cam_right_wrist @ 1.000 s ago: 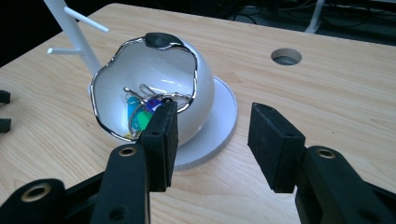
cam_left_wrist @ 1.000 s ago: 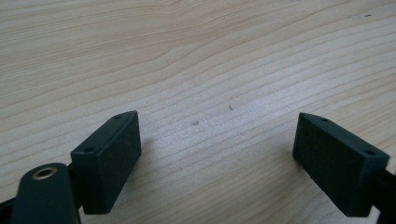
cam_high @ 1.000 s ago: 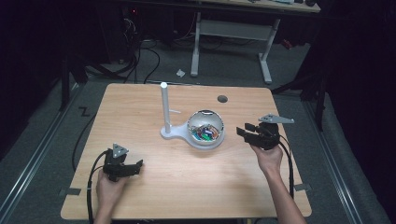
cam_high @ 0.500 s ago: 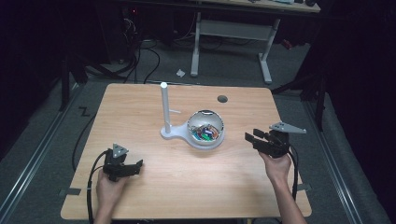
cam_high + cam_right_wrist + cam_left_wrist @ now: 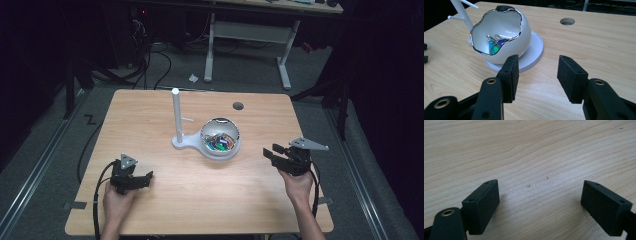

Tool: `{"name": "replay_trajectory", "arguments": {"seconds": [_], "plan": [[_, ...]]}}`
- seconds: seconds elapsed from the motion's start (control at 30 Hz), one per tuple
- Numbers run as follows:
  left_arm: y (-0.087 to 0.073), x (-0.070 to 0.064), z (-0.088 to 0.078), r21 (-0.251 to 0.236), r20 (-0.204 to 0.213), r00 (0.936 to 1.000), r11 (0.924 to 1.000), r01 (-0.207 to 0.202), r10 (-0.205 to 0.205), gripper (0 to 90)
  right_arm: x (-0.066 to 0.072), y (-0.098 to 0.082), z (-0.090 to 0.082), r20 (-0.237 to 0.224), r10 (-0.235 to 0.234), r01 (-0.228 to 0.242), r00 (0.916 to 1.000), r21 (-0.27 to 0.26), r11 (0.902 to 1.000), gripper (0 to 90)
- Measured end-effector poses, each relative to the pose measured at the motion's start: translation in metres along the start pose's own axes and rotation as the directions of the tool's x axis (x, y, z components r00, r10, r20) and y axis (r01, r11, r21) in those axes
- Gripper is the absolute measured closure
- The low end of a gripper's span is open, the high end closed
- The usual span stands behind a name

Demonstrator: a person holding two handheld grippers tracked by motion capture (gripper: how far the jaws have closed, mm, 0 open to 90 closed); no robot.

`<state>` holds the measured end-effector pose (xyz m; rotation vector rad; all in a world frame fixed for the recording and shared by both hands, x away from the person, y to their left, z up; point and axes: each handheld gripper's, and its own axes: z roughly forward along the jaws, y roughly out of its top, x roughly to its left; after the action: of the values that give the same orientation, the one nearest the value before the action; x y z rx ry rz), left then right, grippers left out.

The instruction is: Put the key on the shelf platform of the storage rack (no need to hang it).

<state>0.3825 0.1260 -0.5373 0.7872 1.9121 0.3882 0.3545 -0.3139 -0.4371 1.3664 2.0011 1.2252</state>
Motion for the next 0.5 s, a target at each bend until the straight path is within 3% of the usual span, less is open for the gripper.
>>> {"name": "replay_trajectory", "arguments": {"seconds": [0.5], "plan": [[0.000, 0.000, 0.000, 0.000, 0.000, 1.0000, 1.0000, 0.000, 0.000, 15.8, 0.002, -0.013, 0.000, -0.009, 0.015, -0.015, 0.9998, 0.000, 0.9999, 51.9]]}}
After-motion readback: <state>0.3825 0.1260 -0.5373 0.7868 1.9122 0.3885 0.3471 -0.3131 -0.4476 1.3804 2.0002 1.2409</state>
